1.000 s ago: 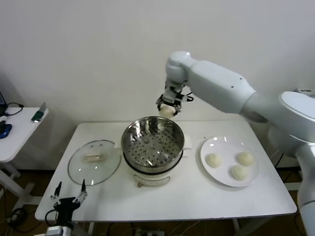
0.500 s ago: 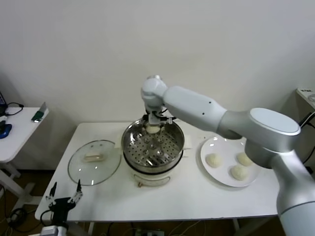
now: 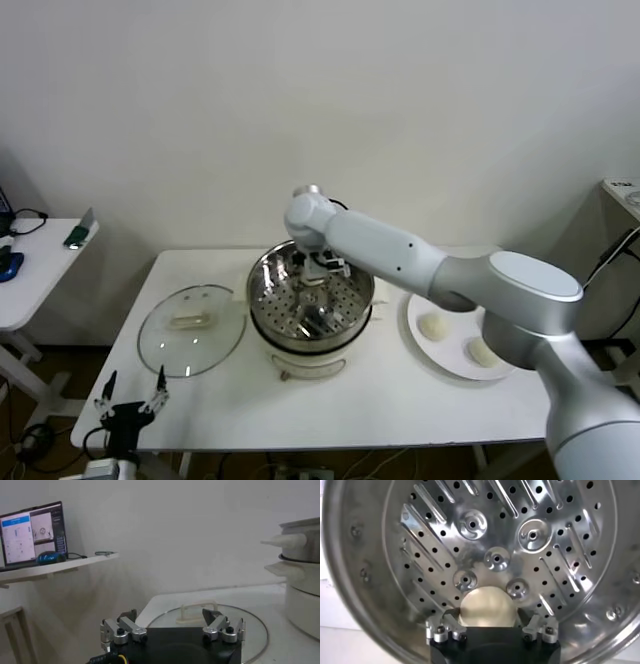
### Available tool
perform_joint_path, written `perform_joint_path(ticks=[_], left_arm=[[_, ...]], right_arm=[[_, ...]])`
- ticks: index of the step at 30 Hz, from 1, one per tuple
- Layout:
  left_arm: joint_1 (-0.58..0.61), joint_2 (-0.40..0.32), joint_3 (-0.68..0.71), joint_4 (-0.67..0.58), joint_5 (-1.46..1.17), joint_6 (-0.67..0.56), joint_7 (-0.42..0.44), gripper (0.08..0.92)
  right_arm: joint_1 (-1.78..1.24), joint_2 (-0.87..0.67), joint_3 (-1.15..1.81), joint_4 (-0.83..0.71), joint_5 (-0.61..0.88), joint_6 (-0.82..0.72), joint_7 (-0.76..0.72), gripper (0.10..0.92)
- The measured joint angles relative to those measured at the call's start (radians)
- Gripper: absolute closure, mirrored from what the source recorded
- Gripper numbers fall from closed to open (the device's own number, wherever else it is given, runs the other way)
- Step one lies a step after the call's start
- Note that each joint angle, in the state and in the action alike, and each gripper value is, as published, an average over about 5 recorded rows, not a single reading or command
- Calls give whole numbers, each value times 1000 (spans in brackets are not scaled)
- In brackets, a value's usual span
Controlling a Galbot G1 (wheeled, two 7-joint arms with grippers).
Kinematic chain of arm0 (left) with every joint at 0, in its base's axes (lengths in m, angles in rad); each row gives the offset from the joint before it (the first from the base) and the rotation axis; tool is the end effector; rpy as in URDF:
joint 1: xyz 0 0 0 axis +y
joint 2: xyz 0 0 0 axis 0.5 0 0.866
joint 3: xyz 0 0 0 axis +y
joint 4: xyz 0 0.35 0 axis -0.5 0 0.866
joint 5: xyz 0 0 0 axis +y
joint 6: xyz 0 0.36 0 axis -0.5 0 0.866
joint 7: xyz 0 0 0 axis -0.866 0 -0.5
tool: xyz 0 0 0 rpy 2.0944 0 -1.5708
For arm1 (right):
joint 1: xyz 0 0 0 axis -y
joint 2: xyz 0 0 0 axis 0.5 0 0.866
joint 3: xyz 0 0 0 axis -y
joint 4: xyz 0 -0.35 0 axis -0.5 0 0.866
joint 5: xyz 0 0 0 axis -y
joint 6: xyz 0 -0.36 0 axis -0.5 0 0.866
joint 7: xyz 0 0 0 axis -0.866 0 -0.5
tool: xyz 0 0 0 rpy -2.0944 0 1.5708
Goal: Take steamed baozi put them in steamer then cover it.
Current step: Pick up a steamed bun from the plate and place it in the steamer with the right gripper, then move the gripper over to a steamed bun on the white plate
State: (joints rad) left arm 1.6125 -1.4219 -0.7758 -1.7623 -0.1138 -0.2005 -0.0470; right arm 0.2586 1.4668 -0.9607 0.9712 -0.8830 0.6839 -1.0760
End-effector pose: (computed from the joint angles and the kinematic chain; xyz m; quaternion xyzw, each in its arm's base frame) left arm 0.1469 0.1290 -0.4073 0.1159 -0.9884 -0.0706 0.0688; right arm 0.5673 0.2371 -0.1274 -0.5500 -0.0376 -0.8332 0.0439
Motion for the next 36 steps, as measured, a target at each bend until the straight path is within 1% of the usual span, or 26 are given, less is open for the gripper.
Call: perform_joint_path(ticks=[4,8,12,16,20,24,27,31,36], left_arm=[[2,-2,-4,-6,2,3,0,177],[5,-2,-9,-15,3,8,0,177],[8,-4,-11,-23,7,11,0,177],[13,-8,-11,-31,13,13,0,177],[19,-10,-10,-43,16,15,0,177],[23,-11,-9,-55,17,17,0,177],[24,-12,-5,-63,18,18,0,177],[27,-17,0,-72,23,18,0,177],[36,-24,3,-85,31,19,0,177]], right_arm=[[6,-11,-1,17,14,0,-10,203],[34,-33,-11,43,72,-9,-36,202],[84,-64,-27,67,169,-30,-67,203],[153,-110,-61,89,319,-78,-81,203],[240,-181,-137,117,526,-179,-60,203],[312,-273,-219,138,731,-313,-44,203],[341,-345,-262,145,858,-415,-40,203],[343,-444,-290,149,980,-538,-40,203],[283,-558,-280,146,1053,-652,-40,203]])
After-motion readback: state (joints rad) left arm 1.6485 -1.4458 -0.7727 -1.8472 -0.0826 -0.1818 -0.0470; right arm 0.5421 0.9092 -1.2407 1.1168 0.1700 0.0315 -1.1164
